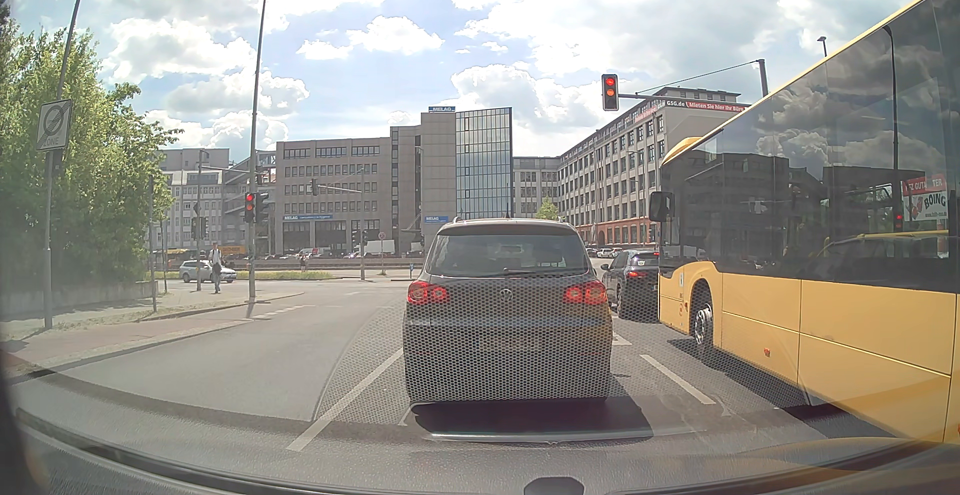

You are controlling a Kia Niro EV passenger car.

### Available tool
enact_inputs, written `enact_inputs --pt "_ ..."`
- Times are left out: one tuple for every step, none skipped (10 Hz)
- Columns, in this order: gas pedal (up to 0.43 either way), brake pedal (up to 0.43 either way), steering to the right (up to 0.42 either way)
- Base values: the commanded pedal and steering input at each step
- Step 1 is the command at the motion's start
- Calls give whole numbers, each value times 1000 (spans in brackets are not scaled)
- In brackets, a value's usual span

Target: Follow the waypoints while adhering to traffic rules and regulations

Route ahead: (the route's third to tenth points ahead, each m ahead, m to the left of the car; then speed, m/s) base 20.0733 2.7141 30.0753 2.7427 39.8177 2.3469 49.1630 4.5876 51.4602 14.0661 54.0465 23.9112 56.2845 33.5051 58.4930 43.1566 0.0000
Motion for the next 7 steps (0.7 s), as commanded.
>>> enact_inputs --pt "0 378 -1" --pt "0 378 -1" --pt "0 378 -1" --pt "0 378 -1" --pt "0 378 -1" --pt "0 378 -1" --pt "0 378 -1"
